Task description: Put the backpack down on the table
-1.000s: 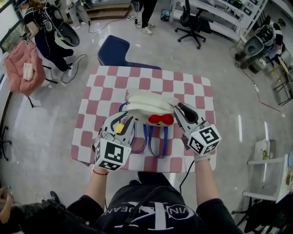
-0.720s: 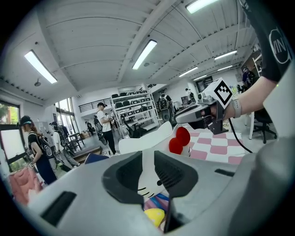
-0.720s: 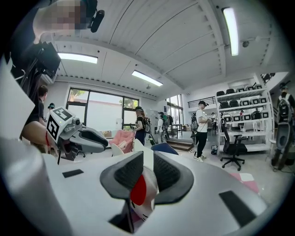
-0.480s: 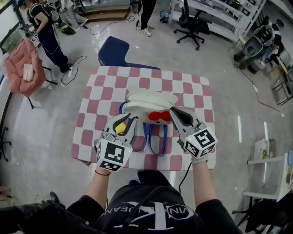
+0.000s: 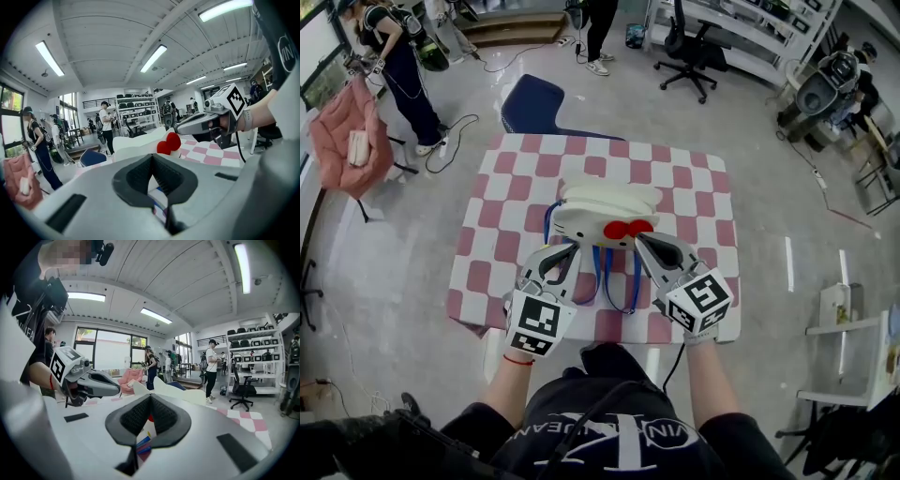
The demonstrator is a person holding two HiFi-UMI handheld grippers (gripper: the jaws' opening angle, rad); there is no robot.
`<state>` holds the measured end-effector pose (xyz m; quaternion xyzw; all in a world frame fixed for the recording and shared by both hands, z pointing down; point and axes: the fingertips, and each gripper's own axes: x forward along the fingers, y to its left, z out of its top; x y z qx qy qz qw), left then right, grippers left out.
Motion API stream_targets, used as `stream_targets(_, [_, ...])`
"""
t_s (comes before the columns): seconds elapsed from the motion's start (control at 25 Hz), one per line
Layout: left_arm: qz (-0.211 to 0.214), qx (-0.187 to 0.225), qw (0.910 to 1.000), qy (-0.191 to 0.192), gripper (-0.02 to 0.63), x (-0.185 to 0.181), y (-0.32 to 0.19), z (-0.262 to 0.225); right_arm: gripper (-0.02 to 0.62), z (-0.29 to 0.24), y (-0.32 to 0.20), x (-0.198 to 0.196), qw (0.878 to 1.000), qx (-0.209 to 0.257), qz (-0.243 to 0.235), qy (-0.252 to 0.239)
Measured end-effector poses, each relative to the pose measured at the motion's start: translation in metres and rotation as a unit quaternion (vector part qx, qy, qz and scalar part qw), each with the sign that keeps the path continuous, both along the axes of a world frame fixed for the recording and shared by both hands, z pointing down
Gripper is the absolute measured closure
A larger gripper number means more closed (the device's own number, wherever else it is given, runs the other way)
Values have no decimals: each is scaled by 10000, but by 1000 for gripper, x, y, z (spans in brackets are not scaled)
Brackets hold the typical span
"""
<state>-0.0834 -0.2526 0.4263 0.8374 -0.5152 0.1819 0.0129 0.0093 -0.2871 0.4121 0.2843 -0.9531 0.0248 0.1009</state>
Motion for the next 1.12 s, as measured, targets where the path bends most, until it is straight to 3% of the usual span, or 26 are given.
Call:
stream_targets(0.36, [129, -114, 9998, 82, 600, 9, 26, 2, 594, 3, 36, -1, 9994, -254, 43, -221])
stream_targets(0.56, [277, -114, 9994, 168, 600, 18, 40, -4, 594, 4, 59, -7, 9999, -137, -18, 1])
stream_targets(0.84, [404, -196, 9988, 218, 600, 29, 66, 3, 594, 4, 88, -9, 9999, -155, -1, -60])
stream_targets(1.12, [367, -172, 9979, 508, 600, 26, 90, -5, 594, -2, 115, -13, 9998, -104, -44, -165])
